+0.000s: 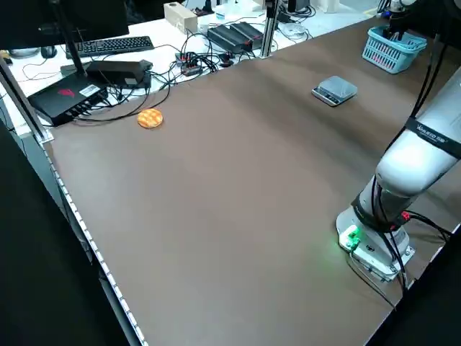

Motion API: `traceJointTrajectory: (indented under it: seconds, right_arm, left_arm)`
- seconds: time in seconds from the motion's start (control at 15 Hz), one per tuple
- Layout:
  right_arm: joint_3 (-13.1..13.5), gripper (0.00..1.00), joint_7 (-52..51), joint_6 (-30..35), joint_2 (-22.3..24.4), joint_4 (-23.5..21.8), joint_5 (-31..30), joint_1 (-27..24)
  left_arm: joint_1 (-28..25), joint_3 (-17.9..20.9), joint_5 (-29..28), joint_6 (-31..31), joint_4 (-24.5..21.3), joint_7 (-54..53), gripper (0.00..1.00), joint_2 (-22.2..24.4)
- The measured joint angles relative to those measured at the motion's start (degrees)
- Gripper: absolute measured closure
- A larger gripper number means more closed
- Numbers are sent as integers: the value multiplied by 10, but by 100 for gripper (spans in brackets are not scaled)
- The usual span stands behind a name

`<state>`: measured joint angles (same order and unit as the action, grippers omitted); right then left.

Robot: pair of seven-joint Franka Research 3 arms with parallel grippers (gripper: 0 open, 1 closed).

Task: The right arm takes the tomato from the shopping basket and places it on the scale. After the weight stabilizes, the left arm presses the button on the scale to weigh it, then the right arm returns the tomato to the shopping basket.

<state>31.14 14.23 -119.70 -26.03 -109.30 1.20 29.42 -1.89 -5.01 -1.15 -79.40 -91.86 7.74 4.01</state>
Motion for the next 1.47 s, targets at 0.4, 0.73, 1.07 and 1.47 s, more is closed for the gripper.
traceJointTrajectory:
  seconds: [0.4,0.73,1.07,1.47]
  right_arm:
    - [2,6,-85,172,7,137,20,-32]
    - [4,0,-157,260,44,231,56,-57]
    - [9,0,-210,282,131,251,70,-69]
    - [6,0,-294,306,194,263,14,-78]
  left_arm:
    - [0,0,0,0,0,0,0,0]
    - [0,0,0,0,0,0,0,0]
    - [0,0,0,1,0,0,0,0]
    - [-1,0,0,1,-1,0,0,0]
